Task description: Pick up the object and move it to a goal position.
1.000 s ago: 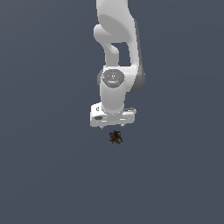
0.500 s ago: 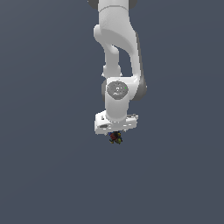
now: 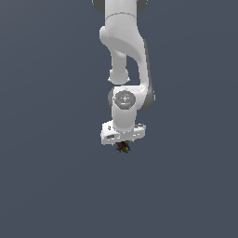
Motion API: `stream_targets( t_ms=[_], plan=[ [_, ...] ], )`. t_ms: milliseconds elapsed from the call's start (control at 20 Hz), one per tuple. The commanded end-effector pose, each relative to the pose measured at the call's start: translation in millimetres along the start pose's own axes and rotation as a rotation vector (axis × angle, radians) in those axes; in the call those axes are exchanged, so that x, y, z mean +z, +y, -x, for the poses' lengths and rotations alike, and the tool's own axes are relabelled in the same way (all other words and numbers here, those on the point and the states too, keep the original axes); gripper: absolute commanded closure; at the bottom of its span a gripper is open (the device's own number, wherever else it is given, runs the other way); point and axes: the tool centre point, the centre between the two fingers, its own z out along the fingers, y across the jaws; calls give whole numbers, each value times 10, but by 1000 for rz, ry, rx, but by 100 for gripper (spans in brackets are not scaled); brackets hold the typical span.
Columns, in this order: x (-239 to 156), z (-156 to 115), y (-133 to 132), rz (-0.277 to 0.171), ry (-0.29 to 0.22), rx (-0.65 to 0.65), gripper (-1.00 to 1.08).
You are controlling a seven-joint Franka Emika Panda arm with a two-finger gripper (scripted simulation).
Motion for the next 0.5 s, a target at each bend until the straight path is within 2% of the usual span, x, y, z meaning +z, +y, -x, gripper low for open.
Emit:
stream_targets(
  t_ms=[0,400,450],
  plan=[
    [139,8,-3,0,-1,-1,-92],
    [346,-4,-1,0,0,-2,-92],
    [346,-4,-1,0,0,-2,108]
  ],
)
